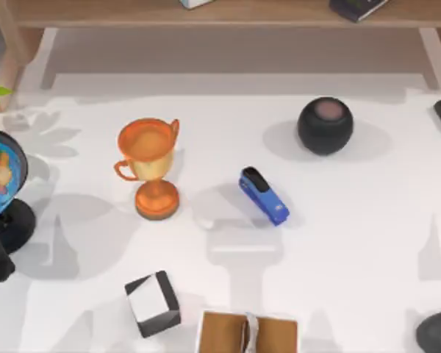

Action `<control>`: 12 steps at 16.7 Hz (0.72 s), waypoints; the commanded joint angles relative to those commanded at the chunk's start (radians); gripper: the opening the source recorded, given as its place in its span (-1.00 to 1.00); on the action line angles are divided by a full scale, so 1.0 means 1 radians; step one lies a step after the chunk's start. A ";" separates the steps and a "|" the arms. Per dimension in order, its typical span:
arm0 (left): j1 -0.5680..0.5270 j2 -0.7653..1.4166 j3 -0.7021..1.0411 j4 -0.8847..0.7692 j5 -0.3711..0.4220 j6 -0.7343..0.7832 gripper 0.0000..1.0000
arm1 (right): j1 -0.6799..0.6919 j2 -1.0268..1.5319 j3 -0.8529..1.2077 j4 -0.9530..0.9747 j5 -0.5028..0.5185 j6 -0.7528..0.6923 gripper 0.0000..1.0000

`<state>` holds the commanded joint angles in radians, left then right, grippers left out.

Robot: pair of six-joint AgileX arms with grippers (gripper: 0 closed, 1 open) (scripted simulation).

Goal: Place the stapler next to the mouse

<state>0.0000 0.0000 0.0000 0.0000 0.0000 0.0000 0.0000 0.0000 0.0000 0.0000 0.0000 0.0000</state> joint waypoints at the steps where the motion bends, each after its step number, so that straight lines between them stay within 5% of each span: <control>1: 0.000 0.000 0.000 0.000 0.000 0.000 1.00 | 0.000 0.000 0.000 0.000 0.000 0.000 1.00; 6: 0.000 0.000 0.000 0.000 0.000 0.000 1.00 | 0.051 0.099 0.094 -0.057 -0.020 -0.019 1.00; 12: 0.000 0.000 0.000 0.000 0.000 0.000 1.00 | 0.209 0.549 0.464 -0.309 -0.058 -0.069 1.00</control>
<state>0.0000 0.0000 0.0000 0.0000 0.0000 0.0000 0.2095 0.5489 0.4643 -0.3085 -0.0577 -0.0686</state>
